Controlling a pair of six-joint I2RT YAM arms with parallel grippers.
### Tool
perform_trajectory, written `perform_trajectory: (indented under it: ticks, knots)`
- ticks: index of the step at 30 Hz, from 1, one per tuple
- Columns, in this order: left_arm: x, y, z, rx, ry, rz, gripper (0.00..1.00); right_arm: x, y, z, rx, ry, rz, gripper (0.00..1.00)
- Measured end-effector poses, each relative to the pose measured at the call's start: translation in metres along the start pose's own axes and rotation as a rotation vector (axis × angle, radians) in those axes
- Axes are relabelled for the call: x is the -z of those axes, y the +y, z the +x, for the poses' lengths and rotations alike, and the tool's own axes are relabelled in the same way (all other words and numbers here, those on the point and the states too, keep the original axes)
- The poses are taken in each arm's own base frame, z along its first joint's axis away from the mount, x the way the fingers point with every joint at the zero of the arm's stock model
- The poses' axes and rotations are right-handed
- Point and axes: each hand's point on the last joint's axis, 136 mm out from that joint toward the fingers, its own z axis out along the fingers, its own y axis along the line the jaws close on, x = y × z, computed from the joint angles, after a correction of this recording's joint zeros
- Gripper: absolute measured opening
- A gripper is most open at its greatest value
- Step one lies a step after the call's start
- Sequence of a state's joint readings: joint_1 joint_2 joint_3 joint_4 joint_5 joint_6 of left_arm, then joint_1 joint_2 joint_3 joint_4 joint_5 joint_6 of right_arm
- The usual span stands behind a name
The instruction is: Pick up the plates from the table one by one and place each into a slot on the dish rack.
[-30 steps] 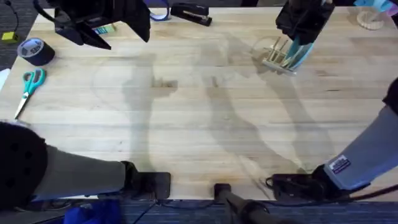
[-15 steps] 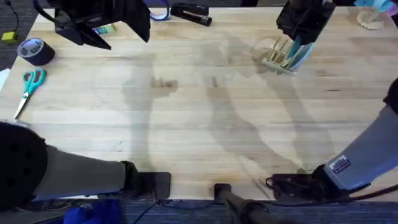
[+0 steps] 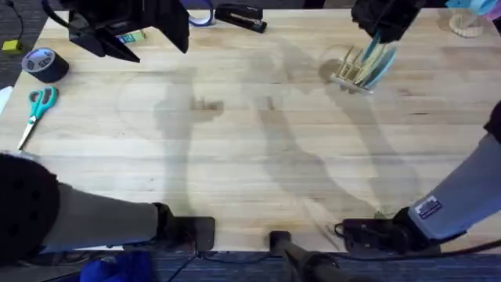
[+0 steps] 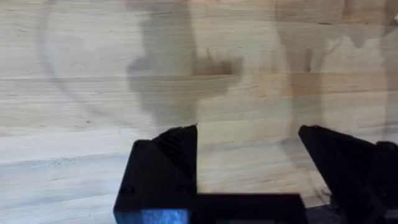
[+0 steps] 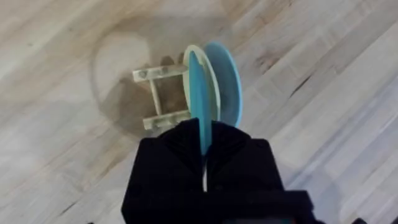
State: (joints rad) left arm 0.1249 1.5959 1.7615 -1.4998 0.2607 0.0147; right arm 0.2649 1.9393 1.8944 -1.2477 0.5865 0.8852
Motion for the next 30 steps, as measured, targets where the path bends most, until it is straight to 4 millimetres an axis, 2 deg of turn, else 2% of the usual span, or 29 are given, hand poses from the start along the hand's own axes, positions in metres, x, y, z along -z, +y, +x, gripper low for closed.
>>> perform_trajectory:
  ticks: [8,18,30]
  knots:
    - [0.0,0.0,0.0,0.0,0.0,0.0,0.994,0.027,-0.002,-0.02,-0.052,-0.054,-0.065,0.032]
    - [0.0,0.0,0.0,0.0,0.0,0.0,0.994,0.026,-0.004,-0.021,-0.053,-0.053,-0.063,0.032]
    - [0.0,0.0,0.0,0.0,0.0,0.0,0.994,0.016,-0.008,-0.023,-0.033,-0.04,-0.038,0.032]
